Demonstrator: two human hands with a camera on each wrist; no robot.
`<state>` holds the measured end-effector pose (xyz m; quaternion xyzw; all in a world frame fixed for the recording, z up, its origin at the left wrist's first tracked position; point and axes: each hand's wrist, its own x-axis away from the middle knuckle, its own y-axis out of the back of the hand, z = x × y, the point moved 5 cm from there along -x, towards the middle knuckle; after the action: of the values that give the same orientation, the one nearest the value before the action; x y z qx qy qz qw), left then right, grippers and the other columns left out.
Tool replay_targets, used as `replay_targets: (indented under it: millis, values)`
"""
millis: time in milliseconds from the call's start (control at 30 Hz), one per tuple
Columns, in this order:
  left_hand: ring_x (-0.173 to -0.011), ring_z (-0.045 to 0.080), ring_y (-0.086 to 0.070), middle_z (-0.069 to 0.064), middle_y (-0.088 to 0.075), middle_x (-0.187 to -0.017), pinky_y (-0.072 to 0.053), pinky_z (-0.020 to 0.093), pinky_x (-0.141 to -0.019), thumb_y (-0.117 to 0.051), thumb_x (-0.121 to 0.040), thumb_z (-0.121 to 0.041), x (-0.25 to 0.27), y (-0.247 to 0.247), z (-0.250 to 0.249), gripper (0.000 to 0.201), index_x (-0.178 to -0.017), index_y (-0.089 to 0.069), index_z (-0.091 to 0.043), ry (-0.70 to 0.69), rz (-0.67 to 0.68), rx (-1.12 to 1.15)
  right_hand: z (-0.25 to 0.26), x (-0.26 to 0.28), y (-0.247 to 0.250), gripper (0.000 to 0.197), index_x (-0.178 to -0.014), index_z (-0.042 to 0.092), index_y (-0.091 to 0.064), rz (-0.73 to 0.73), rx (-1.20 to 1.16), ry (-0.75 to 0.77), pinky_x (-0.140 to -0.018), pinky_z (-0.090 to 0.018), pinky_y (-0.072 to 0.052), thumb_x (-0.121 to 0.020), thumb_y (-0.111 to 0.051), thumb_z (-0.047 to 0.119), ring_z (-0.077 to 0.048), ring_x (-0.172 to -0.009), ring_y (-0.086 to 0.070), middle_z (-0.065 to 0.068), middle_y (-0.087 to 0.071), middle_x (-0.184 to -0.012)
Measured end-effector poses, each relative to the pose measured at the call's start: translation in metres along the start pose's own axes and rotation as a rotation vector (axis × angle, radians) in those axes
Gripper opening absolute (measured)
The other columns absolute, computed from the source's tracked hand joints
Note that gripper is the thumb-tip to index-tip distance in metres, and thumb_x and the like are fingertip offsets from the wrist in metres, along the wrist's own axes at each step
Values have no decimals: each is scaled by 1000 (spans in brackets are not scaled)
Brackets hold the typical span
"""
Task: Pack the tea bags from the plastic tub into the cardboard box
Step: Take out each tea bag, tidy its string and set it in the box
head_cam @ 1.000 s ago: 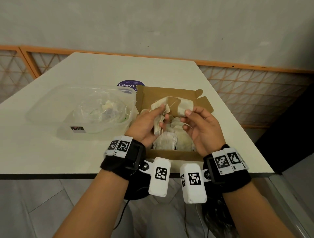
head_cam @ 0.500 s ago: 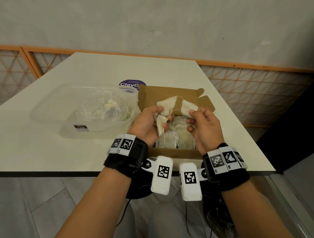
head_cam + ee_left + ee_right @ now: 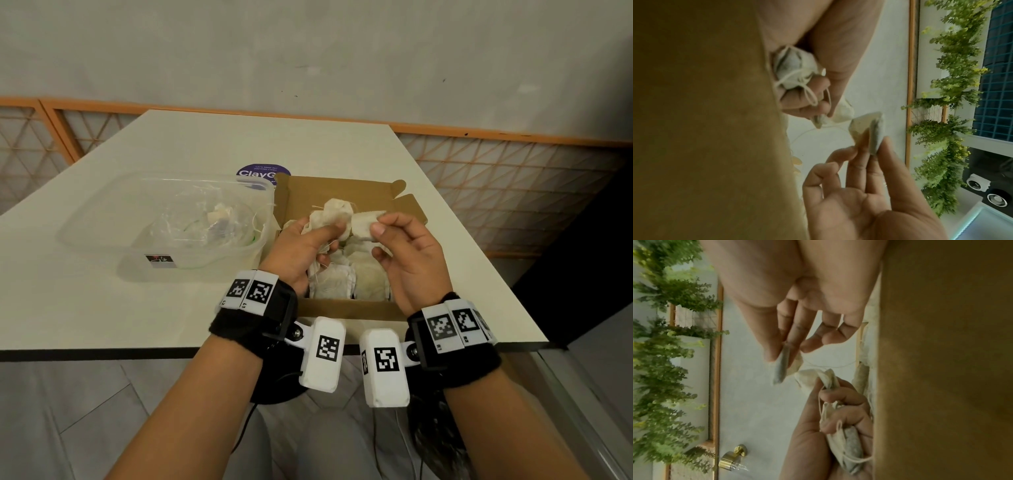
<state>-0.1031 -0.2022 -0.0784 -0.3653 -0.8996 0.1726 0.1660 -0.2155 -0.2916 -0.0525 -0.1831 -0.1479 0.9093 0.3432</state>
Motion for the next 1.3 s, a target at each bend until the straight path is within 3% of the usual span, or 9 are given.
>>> replay_targets:
  millis: [200, 333, 500, 700, 833, 1000, 1067, 1200, 1300]
  values:
    - [-49, 5, -50, 3, -62, -78, -29, 12, -35, -65, -85, -6, 2, -1, 1, 19, -103, -58, -9, 6, -21, -60, -2, -2, 1, 14, -65, 23, -68, 52, -48, 14, -57, -16, -41, -58, -77, 15, -7, -65, -53, 8, -65, -69]
    - [-53, 5, -53, 4, -64, -83, -30, 12, -35, -67, -85, -11, 4, -3, 0, 24, -108, -59, -7, 13, 5, -58, -4, -3, 2, 17, -65, 21, -73, 36, -20, 15, -66, -24, -51, -71, -69, 5, -10, -73, -62, 5, -69, -73]
    - [-59, 8, -60, 2, -65, -73, -31, 12, -33, -61, -91, -20, 6, -8, -1, 11, -94, -64, -10, 36, 36, -40, -9, -2, 1, 15, -77, 17, -77, -17, 99, -5, -88, -44, -52, -74, -68, 5, -32, -99, -64, -14, -67, -97]
    - [-57, 10, -57, 3, -63, -80, -32, 13, -35, -58, -93, -28, 4, -7, -1, 25, -105, -66, -8, 26, 33, -94, -6, 0, 0, 25, -83, 24, -77, -22, 262, 37, -93, -35, -49, -79, -67, 1, -23, -103, -64, -8, -71, -102]
    - [-57, 6, -52, 3, -62, -76, -33, 13, -36, -59, -87, -45, 8, -12, -3, 36, -98, -68, -13, 20, 136, -149, -6, -1, 1, 27, -82, 30, -76, -20, 337, 56, -94, -33, -49, -79, -68, 4, -18, -101, -64, -2, -72, -99]
    - [-49, 3, -57, 6, -63, -76, -31, 11, -33, -59, -91, -22, 8, -12, -1, 13, -94, -62, -9, 62, 113, -83, -2, -1, 4, 25, -94, 24, -69, -100, 265, 35, -69, -14, -46, -84, -62, 2, 3, -74, -60, 7, -67, -89]
    - [-51, 6, -54, 6, -63, -74, -30, 11, -32, -57, -93, -20, 8, -12, -2, 13, -94, -59, -7, 90, 126, 1, 7, -2, 11, 36, -101, 30, -64, -132, 293, 58, -72, -17, -44, -85, -58, -2, 6, -79, -57, 9, -61, -95]
    - [-47, 3, -45, 3, -54, -68, -27, 9, -31, -54, -89, -20, 12, -18, -4, 13, -92, -58, -8, 163, 258, 139, 34, -5, 4, 52, -110, 44, -53, 131, 691, 129, -86, -19, -42, -82, -63, 1, -2, -100, -52, 12, -54, -112]
    - [-43, 3, -43, 3, -49, -69, -24, 8, -31, -57, -80, -22, 15, -22, -5, 15, -87, -59, -9, 219, 330, 195, 41, -9, -8, 48, -109, 47, -54, 348, 915, 105, -81, -10, -38, -80, -70, 13, -6, -106, -49, 11, -52, -117]
